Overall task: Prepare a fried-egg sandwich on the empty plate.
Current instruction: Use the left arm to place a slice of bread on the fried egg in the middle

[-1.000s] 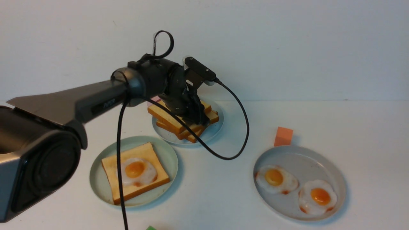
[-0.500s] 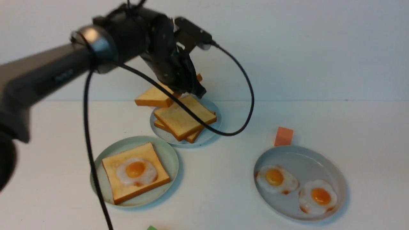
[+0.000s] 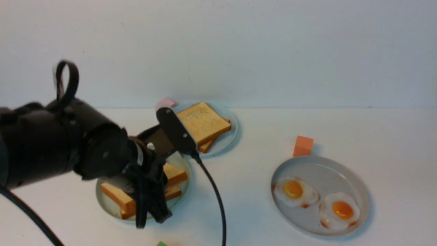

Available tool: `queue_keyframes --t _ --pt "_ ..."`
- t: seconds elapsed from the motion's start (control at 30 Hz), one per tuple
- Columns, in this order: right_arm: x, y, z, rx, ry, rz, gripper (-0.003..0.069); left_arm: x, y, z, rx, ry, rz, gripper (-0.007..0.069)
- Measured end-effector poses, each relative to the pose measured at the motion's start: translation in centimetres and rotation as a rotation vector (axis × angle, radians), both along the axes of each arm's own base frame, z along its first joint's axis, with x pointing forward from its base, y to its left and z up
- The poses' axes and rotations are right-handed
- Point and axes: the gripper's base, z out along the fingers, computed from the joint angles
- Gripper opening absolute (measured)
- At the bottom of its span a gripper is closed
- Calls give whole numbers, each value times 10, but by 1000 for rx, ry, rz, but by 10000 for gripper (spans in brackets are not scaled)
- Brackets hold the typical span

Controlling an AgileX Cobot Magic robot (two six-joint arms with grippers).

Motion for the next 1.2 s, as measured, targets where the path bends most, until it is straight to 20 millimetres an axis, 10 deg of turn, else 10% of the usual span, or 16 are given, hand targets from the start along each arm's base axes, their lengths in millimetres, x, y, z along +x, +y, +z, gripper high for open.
queue_keyframes --t 0.4,1.2 --pt "-2 3 1 36 13 21 43 23 27 -19 153 -116 -85 49" --pt "-2 4 1 41 8 33 68 33 14 -47 112 -103 -128 85"
